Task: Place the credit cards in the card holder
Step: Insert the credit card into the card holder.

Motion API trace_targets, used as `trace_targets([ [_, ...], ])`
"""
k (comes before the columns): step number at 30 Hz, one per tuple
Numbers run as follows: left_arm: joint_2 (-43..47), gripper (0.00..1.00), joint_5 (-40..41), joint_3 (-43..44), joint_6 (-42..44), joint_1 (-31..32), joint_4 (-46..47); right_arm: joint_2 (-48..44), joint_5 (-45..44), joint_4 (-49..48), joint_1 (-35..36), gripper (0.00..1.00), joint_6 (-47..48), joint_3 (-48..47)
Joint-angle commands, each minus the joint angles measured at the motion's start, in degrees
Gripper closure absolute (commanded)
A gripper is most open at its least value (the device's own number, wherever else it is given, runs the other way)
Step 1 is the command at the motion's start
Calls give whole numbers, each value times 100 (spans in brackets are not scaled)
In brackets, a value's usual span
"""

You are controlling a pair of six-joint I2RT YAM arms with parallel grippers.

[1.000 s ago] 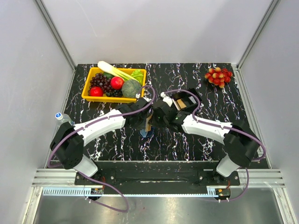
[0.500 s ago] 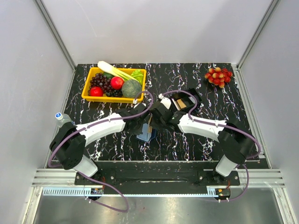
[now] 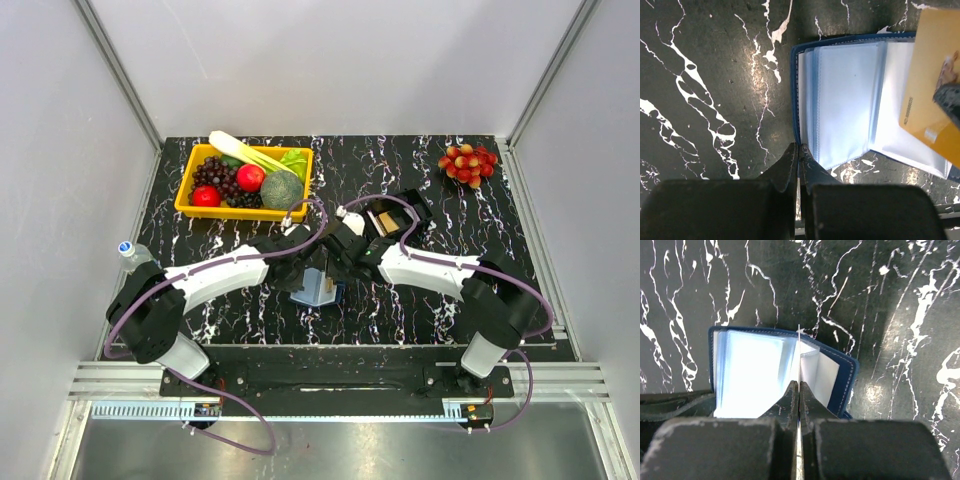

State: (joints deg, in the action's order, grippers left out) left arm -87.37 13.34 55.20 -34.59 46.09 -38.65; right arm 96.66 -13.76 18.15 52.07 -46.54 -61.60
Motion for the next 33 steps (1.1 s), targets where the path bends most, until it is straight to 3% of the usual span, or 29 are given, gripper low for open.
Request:
trace_targets([
  [1,-60,100,90,-53,-136,23,437,133,556,75,31,100,392,-142],
  [10,-227,100,-209,-632,-452,-143,1061,-60,2218,-1971,-680,100,-205,1184],
  [20,-386,100,-438,-1134,-830,-188,1668,-130,2641,-3168,-980,100,-909,2196],
  [33,-403,100,-526,-1178,-804,-188,1791,300,3125,-3854,-989,100,-1129,2285],
])
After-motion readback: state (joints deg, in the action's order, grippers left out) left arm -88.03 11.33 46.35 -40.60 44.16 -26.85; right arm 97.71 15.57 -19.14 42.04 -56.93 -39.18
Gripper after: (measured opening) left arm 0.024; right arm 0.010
